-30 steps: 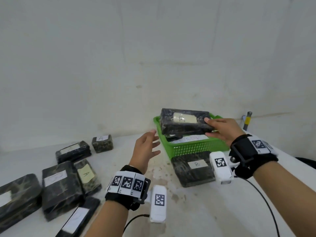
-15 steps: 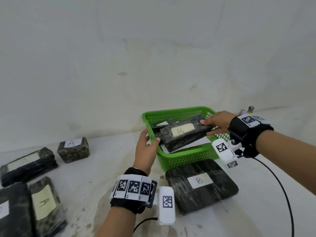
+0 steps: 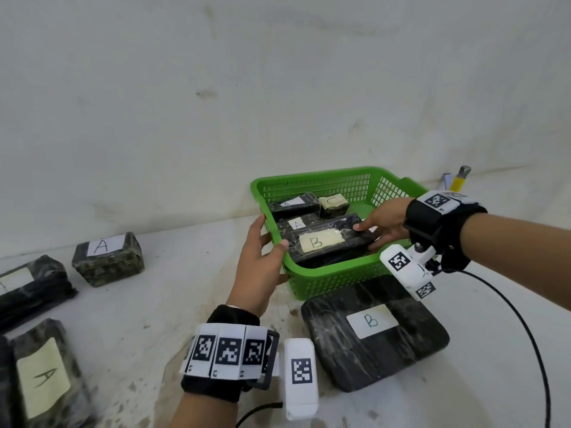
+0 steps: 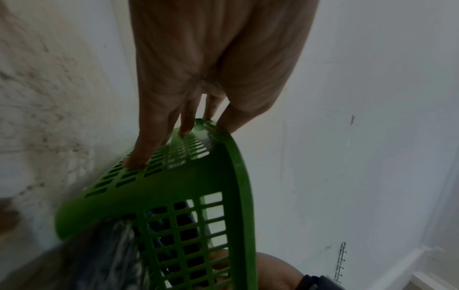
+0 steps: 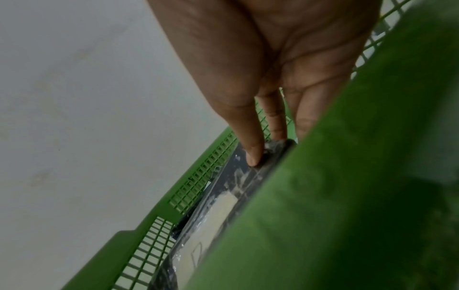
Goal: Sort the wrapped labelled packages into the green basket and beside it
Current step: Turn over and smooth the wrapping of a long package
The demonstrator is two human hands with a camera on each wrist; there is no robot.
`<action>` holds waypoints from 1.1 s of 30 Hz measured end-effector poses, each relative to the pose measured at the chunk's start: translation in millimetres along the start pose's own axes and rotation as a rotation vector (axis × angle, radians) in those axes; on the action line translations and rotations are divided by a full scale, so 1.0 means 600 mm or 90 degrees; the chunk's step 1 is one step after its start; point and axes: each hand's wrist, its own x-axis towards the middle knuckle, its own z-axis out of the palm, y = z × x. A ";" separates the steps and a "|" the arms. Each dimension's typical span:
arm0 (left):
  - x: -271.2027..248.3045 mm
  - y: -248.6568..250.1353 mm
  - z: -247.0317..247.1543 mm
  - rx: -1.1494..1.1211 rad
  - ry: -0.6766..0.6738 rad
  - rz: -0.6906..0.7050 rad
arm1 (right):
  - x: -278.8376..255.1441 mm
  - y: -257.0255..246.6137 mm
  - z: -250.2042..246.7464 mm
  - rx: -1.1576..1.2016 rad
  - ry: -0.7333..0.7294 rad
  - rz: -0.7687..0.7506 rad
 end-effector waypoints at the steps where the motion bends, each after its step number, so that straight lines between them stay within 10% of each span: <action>1: 0.000 0.001 -0.001 0.000 -0.002 0.000 | 0.003 -0.002 0.001 -0.032 0.009 0.007; 24: -0.037 0.012 -0.019 0.117 0.084 0.010 | -0.069 -0.024 -0.004 -0.220 0.088 -0.062; 30: -0.108 0.044 -0.103 0.157 0.173 0.070 | -0.181 -0.070 0.077 -0.311 0.203 -0.349; 33: -0.159 0.068 -0.161 0.217 0.221 0.114 | -0.227 -0.084 0.159 -0.169 0.114 -0.426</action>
